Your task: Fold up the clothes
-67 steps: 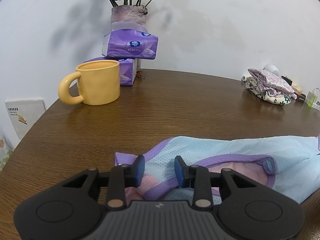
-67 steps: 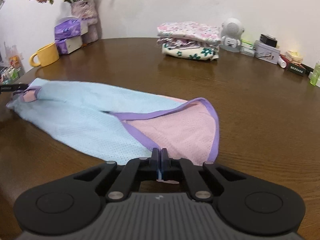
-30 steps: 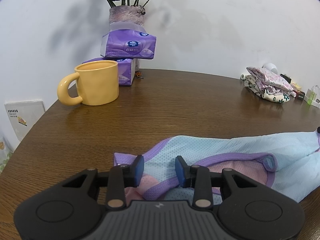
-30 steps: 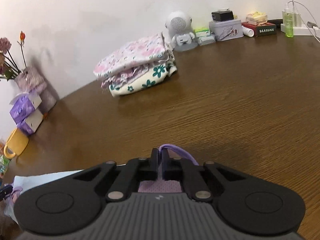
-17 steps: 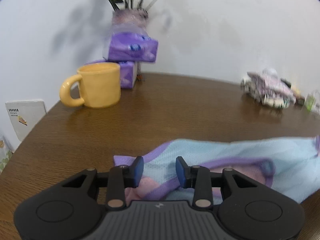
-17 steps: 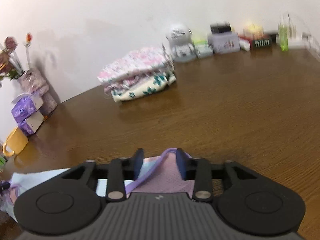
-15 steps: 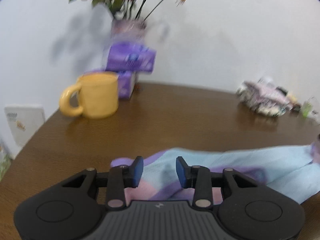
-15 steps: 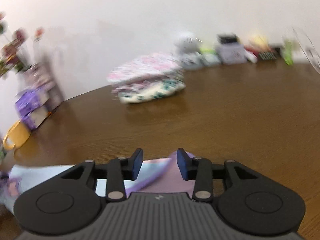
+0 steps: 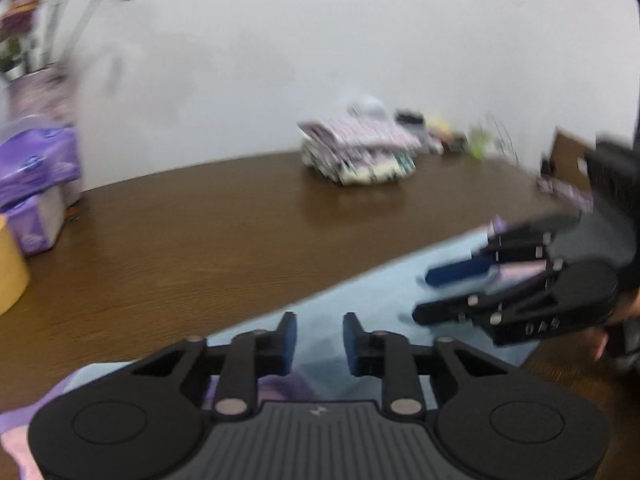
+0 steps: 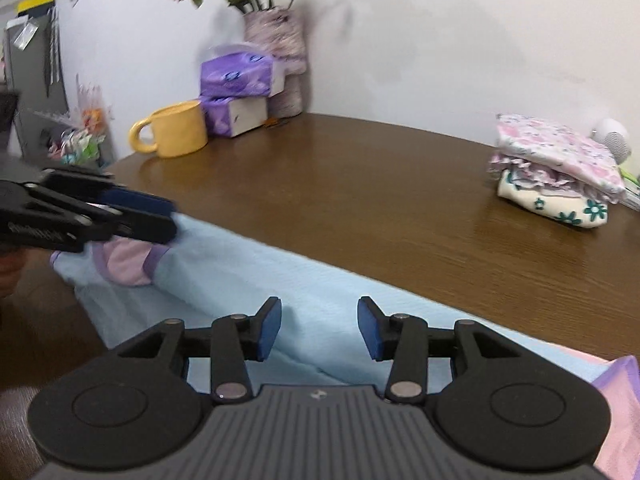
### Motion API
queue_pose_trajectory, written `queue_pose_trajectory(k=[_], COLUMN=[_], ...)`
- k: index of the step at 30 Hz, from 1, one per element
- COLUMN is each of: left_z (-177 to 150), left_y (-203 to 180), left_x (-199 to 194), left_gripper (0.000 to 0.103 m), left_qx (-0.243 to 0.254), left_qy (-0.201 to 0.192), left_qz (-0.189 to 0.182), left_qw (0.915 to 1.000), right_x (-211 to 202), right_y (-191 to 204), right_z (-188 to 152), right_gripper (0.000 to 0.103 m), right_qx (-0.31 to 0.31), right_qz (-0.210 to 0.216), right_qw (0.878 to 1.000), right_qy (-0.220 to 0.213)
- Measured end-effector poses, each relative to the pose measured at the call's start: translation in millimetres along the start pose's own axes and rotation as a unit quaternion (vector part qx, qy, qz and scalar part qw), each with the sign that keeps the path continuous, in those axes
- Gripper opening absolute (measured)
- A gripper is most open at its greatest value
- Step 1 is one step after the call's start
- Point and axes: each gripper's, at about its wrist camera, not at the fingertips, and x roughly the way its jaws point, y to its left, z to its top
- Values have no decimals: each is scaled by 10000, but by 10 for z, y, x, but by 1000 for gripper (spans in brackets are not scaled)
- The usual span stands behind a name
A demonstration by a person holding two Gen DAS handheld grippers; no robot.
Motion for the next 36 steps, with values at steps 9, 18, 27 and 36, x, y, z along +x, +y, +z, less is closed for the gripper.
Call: queue_pose_trajectory(k=[9, 18, 27, 36], left_z=[-159, -219, -256, -246], left_y=[76, -4, -112, -111], left_x=[11, -15, -33, -43], left_gripper=[18, 22, 30, 30], left_qx=[-270, 9, 211, 148], left_qy=[105, -37, -79, -104], left_qz=[121, 244, 307, 292], left_qw=[9995, 9997, 9993, 9994], right_x=[-87, -221, -227, -232], right_y=[-252, -445, -430, -387], right_z=[-168, -333, -356, -354], right_gripper=[42, 46, 54, 59], right_qx=[394, 573, 533, 528], right_qz=[-189, -738, -764, -778], right_qw=[9990, 9956, 9956, 9956], right_qy=[46, -46, -40, -33])
